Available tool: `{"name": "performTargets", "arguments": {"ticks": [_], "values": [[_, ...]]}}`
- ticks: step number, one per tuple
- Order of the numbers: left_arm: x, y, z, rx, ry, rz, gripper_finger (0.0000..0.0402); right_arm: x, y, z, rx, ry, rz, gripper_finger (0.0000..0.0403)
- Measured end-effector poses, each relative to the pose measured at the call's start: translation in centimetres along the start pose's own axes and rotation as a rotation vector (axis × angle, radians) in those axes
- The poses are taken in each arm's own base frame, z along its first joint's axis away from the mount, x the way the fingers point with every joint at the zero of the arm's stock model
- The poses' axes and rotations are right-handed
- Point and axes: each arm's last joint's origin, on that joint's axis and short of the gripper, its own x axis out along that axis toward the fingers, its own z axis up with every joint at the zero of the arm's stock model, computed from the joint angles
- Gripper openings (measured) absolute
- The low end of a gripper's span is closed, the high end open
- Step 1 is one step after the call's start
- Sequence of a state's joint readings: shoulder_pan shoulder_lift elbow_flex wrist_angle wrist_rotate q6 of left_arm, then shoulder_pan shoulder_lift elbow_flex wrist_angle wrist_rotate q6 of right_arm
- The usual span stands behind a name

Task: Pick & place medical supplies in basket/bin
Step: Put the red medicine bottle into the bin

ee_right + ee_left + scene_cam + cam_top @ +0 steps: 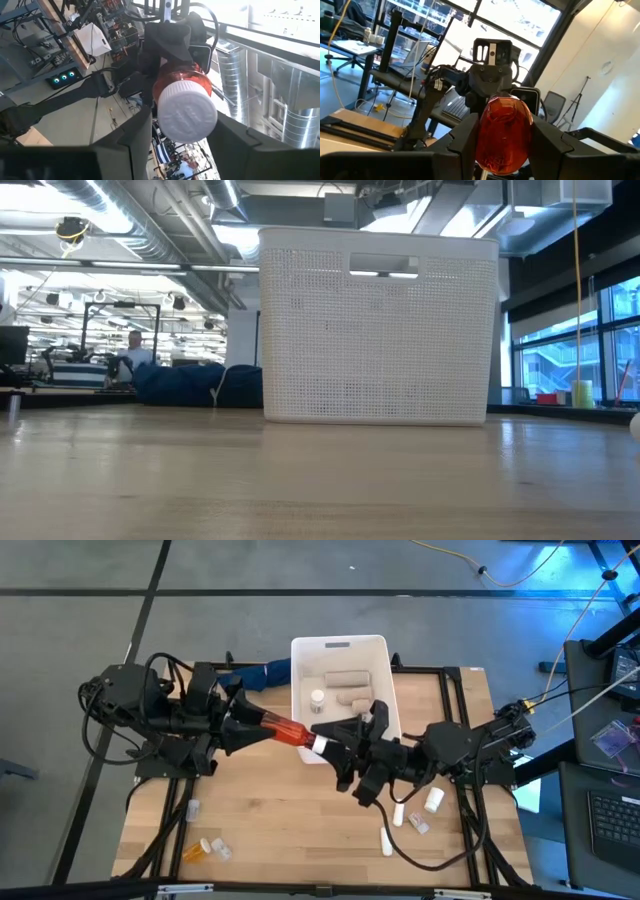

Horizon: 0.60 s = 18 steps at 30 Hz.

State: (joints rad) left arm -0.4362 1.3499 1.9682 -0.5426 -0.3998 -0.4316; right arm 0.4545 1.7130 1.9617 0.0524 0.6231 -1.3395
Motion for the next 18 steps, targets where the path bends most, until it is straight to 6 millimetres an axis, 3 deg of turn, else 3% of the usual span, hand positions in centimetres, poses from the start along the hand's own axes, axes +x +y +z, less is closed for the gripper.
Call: {"name": "performTargets", "arguments": {"ticks": [18], "values": [[-0.01, 0.13, -0.02, 0.011, -0.005, 0.029, 0.0132, -0.04, -0.23, 0.11, 0.039, -0.007, -0.021, 0.0166]]}}
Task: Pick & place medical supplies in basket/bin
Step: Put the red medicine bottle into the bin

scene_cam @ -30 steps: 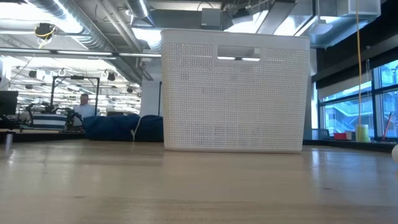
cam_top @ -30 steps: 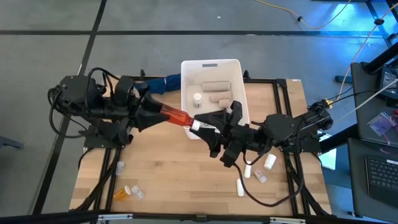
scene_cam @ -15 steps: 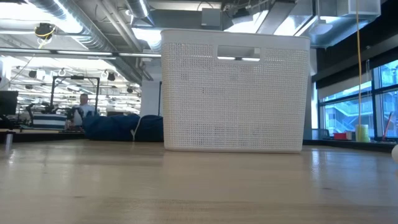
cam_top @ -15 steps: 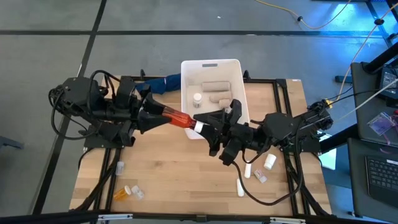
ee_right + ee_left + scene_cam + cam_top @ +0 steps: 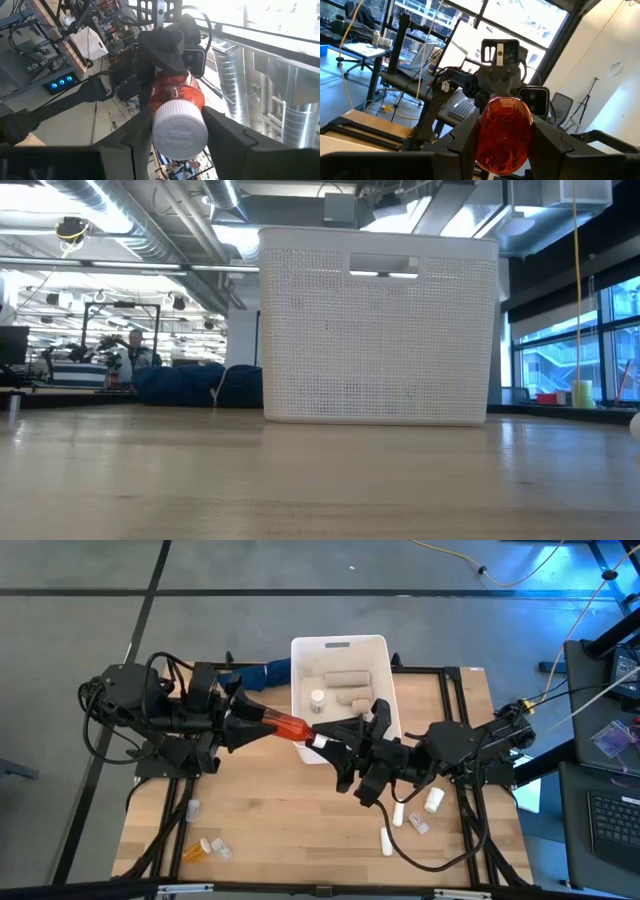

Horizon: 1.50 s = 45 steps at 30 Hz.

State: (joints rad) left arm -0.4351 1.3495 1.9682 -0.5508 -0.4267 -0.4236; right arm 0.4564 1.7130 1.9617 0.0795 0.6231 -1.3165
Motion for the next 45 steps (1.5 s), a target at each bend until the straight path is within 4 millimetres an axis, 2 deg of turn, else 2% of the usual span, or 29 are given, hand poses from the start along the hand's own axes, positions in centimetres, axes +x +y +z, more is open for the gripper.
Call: {"name": "performTargets", "arguments": {"ticks": [8, 16, 25, 30, 33, 37, 41, 45], "values": [[0.0, 0.0, 0.0, 0.016, -0.001, 0.001, 0.0144, 0.0, 0.0, 0.0, 0.009, 0.001, 0.002, 0.0122], [-0.3, 0.3, 0.1, 0.077, -0.005, 0.050, 0.0169, 0.0, 0.1, -0.1, 0.066, 0.018, 0.000, 0.0124], [-2.1, 0.9, 0.8, 0.178, 0.003, 0.084, 0.0188, -0.1, 0.2, -0.6, 0.079, 0.177, -0.021, 0.0122], [-3.5, 2.1, 0.6, 0.275, 0.048, 0.246, 0.0188, 0.1, 0.9, -1.6, 0.100, 0.309, -0.001, 0.0122], [-4.0, 2.8, 0.1, 0.327, 0.094, 0.362, 0.0187, 0.7, 1.3, -3.4, 0.129, 0.396, 0.021, 0.0122], [-4.0, 3.5, -0.8, 0.406, 0.159, 0.470, 0.0187, 1.6, 1.3, -7.0, 0.198, 0.522, 0.074, 0.0122], [-3.8, 3.8, -1.5, 0.469, 0.204, 0.545, 0.0187, 2.3, 0.5, -11.3, 0.373, 0.577, 0.213, 0.0122], [-3.7, 4.1, -2.0, 0.525, 0.223, 0.621, 0.0187, 3.1, -0.8, -16.5, 0.537, 0.669, 0.283, 0.0122]]}}
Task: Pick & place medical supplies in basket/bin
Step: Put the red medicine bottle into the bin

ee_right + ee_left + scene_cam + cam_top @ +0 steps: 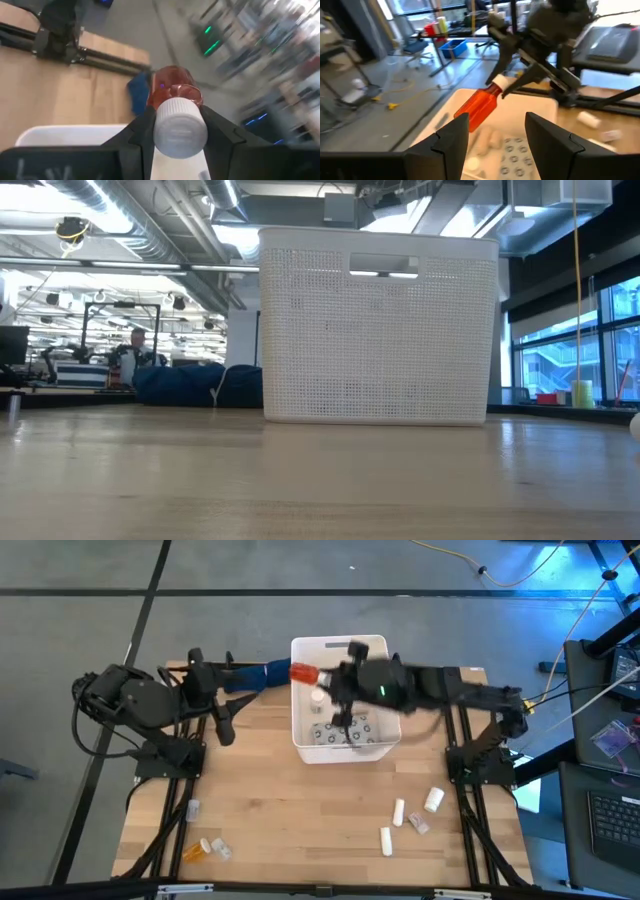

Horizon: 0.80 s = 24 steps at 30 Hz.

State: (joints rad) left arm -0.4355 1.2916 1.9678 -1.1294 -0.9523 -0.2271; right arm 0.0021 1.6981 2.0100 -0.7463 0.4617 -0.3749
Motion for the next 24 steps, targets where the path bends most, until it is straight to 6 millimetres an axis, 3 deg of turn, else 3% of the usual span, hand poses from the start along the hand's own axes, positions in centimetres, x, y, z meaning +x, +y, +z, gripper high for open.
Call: {"name": "performTargets", "arguments": {"ticks": [4, 7, 15, 24], "values": [[0.1, 0.0, -0.1, 0.063, 0.002, 0.041, 0.0187, 2.8, -3.8, -3.0, 0.139, 0.093, 0.123, 0.0122], [0.2, 0.1, -0.1, 0.110, 0.000, 0.066, 0.0187, 5.6, -5.4, -5.5, 0.183, 0.193, 0.195, 0.0122], [1.1, 1.4, -0.1, 0.168, 0.024, 0.193, 0.0187, 11.7, -6.3, -11.1, 0.201, 0.454, 0.279, 0.0124], [2.4, 3.0, -0.2, 0.183, 0.078, 0.294, 0.0187, 14.2, -6.7, -15.2, 0.184, 0.673, 0.307, 0.0126]]}}
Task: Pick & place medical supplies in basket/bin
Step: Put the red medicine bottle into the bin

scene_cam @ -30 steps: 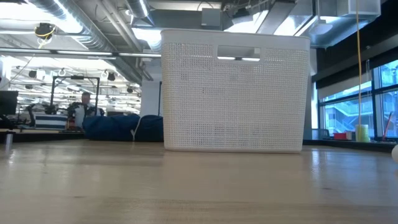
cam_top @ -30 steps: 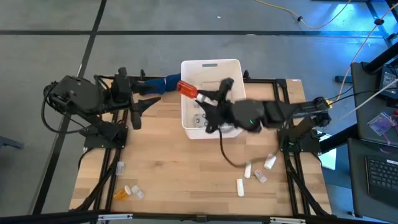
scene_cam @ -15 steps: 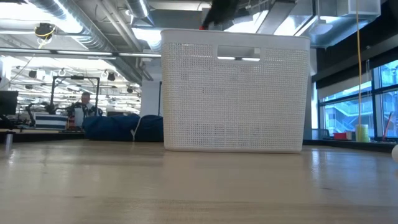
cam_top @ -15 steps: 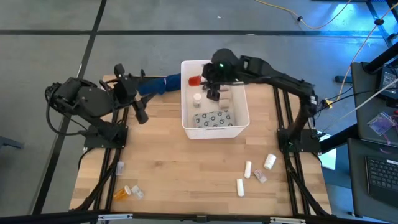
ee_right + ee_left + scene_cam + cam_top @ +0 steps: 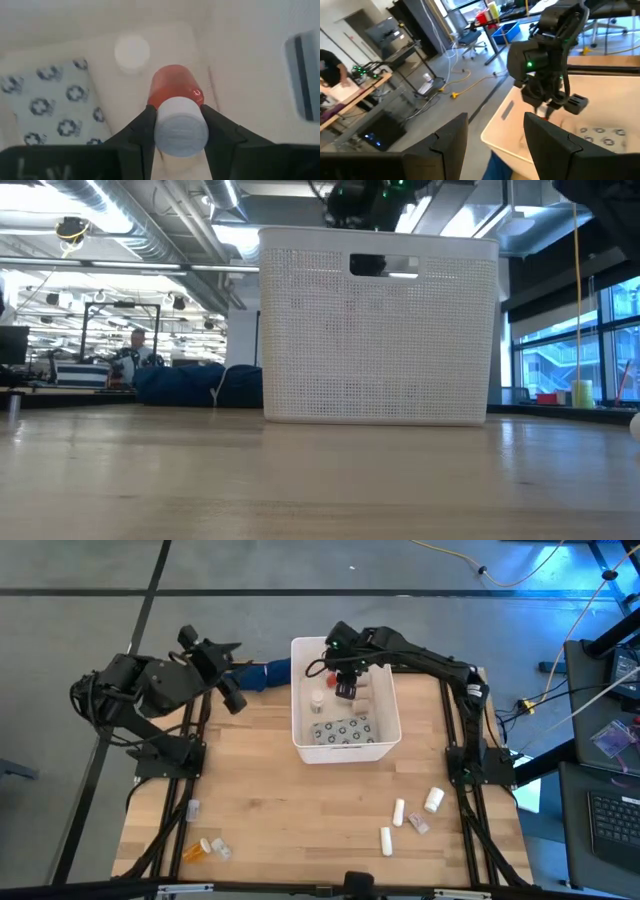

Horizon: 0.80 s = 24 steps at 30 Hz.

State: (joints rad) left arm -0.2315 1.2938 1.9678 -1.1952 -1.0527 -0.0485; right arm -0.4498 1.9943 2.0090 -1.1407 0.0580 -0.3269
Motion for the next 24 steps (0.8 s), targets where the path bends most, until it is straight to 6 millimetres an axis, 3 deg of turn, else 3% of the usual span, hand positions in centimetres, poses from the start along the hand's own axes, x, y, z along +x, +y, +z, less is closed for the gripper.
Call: {"name": "performTargets", "arguments": {"ticks": [14, 20, 24], "values": [[1.7, 1.1, -0.2, 0.004, 0.051, 0.023, 0.0187, 7.9, 0.4, -0.3, -0.113, 0.174, 0.076, 0.0127], [2.1, 1.5, -0.2, -0.005, 0.064, 0.046, 0.0187, 10.2, 0.6, -0.5, -0.132, 0.220, 0.098, 0.0127], [2.3, 1.7, -0.2, -0.012, 0.072, 0.025, 0.0187, 10.5, 0.6, -0.5, -0.133, 0.221, 0.098, 0.0127]]}}
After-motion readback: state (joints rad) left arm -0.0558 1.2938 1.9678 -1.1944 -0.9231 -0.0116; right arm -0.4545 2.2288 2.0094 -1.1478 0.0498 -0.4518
